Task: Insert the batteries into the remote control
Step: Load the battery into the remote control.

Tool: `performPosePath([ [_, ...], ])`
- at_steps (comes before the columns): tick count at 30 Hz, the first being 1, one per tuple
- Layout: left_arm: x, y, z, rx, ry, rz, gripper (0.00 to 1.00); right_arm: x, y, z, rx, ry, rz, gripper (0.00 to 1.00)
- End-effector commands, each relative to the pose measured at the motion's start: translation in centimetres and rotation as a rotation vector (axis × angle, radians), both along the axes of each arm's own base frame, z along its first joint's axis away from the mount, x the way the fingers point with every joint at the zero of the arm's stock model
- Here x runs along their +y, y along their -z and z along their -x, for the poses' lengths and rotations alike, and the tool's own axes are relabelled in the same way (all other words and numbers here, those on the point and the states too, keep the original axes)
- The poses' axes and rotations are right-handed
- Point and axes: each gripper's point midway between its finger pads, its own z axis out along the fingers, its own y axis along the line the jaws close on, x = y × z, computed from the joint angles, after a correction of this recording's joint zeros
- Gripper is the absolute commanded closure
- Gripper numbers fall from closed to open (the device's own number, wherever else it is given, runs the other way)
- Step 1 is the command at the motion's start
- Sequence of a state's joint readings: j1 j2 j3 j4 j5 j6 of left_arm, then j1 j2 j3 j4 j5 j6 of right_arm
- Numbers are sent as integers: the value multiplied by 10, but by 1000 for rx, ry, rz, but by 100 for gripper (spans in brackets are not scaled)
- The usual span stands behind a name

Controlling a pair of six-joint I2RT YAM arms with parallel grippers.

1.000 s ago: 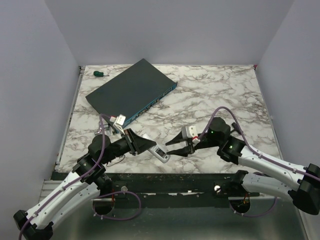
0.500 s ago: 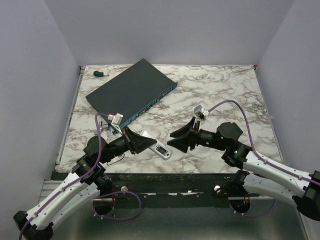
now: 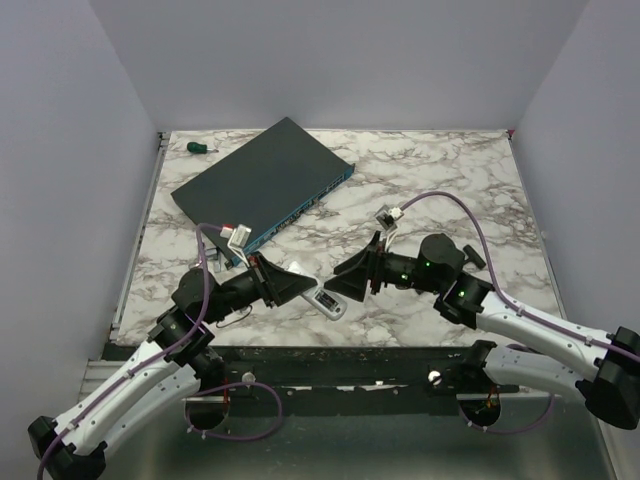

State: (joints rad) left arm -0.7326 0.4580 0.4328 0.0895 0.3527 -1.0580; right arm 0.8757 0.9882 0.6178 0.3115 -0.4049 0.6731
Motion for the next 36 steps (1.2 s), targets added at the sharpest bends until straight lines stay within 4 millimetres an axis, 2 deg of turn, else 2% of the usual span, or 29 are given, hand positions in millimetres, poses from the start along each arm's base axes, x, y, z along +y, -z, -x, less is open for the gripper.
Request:
performPosePath([
  [1,-2,-12,2,-45,17,27,100,2,5,14,21,-81,5,19],
  [8,-3,-11,-1,-33,8,24,100,9,15,29,34,-180,30,20],
  [11,-3,-11,-1,-35,9,23,100,11,19,29,31,-181,38,22],
  [24,-3,-12,-1,-38,11,24,100,14,28,25,55,-165,43,55],
  [29,-1,-15,1,-57,14,27,100,16,31,24,80,-157,41,71],
  [36,2,-21,4,-86,7,48,100,15,32,20,114,-119,9,85],
])
